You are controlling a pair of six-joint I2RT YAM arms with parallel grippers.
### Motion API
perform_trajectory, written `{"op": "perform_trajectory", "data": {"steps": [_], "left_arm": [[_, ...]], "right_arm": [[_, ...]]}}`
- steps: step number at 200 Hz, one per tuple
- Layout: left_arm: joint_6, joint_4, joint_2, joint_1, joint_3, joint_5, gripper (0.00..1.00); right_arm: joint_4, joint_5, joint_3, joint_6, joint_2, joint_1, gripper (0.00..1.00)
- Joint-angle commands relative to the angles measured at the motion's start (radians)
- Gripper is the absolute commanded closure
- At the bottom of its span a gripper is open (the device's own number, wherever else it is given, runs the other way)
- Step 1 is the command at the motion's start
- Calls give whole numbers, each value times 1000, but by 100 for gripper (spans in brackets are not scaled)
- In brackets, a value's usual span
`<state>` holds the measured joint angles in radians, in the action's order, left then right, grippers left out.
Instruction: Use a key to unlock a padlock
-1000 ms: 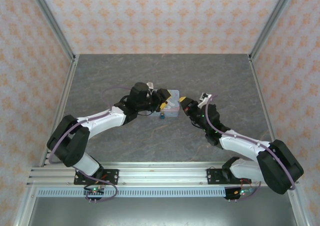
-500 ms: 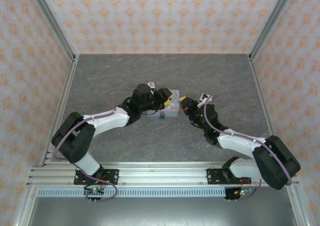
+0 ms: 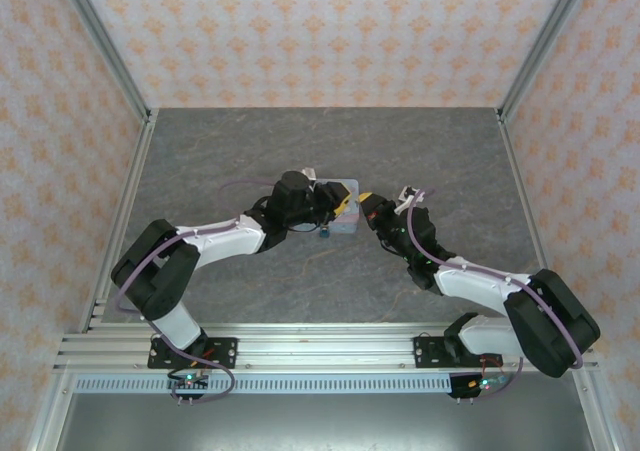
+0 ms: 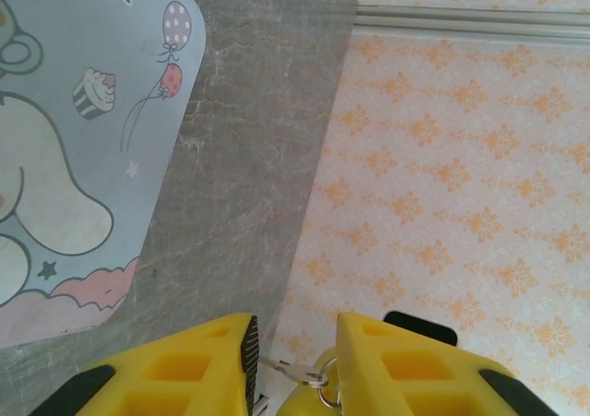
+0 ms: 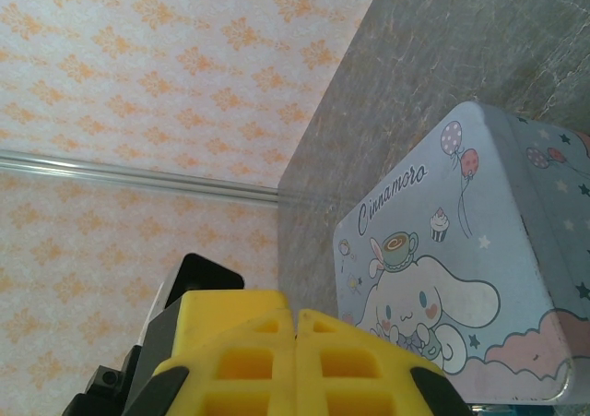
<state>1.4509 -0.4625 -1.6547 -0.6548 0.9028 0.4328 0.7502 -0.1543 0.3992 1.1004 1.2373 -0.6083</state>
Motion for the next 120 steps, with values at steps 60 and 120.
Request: {"op": "perform_trajectory", "data": {"steps": [60, 120], "left_arm": [[6, -35, -17, -22, 54, -33, 78], [7, -34, -32, -31, 67, -37, 84]], "right_arm": [[46, -3, 9, 9, -7, -5, 100], [49, -4, 4, 12, -5, -5, 100]]}}
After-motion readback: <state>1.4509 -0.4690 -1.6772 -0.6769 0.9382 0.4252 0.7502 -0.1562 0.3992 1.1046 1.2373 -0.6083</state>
